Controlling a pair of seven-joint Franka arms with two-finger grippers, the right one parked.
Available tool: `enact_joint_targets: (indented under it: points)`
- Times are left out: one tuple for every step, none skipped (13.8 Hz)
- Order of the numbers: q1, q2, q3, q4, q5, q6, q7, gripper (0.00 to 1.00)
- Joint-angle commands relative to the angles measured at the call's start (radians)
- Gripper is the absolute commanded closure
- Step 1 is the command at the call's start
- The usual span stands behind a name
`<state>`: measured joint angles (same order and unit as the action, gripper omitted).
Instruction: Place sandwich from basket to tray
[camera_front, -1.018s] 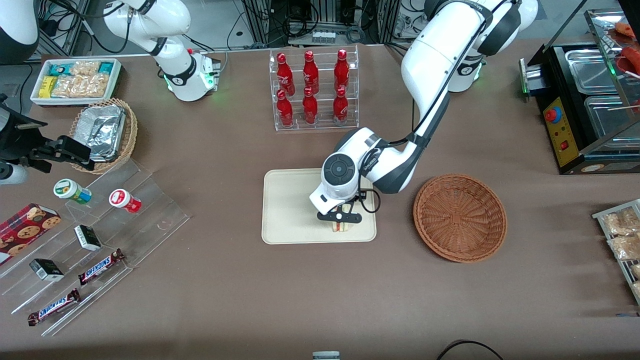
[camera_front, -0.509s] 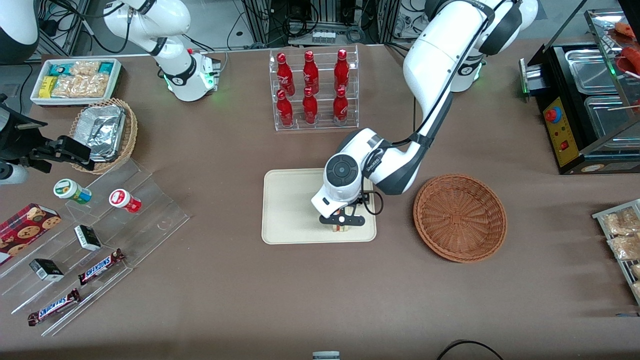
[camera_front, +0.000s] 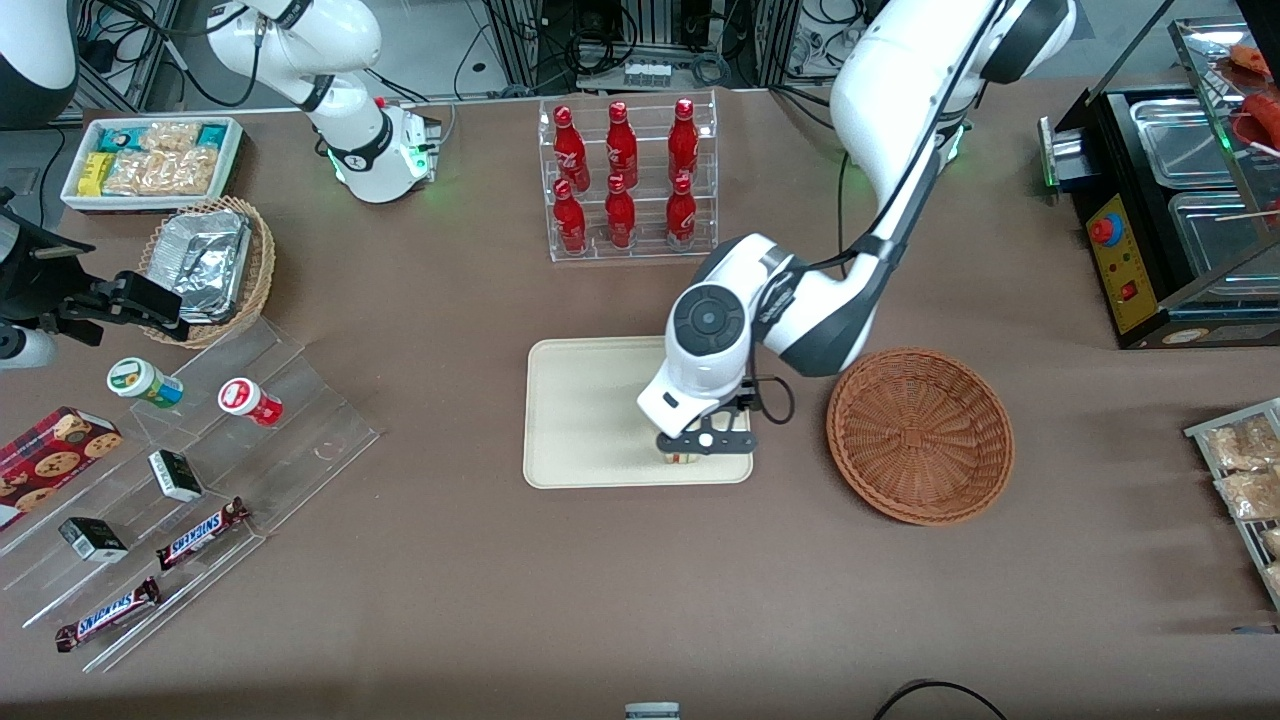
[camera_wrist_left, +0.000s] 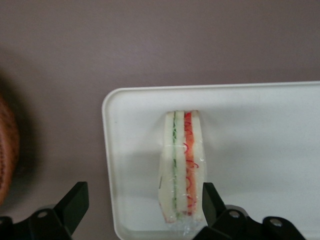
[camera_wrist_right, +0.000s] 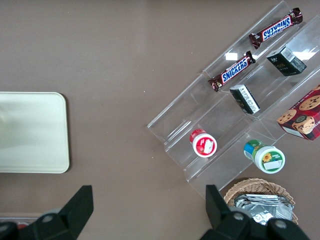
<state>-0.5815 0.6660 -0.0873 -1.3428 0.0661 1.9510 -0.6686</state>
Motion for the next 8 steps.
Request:
enact_joint_targets:
  points:
    - [-0.005, -0.060, 0.030, -0.009, -0.009, -0.061, -0.002, 0.00]
    - [-0.006, -0.078, 0.056, -0.009, -0.006, -0.063, 0.001, 0.00]
    - [-0.006, -0.094, 0.064, -0.009, -0.002, -0.063, 0.023, 0.00]
    - [-0.005, -0.115, 0.073, -0.010, -0.008, -0.064, 0.052, 0.00]
    - [-0.004, -0.137, 0.102, -0.015, -0.012, -0.070, 0.057, 0.00]
    - [-0.008, -0.146, 0.128, -0.010, -0.008, -0.093, 0.049, 0.00]
    - [-0.008, -0.155, 0.147, -0.010, -0.006, -0.134, 0.058, 0.00]
    - [-0.005, -0.175, 0.171, -0.010, -0.011, -0.159, 0.070, 0.00]
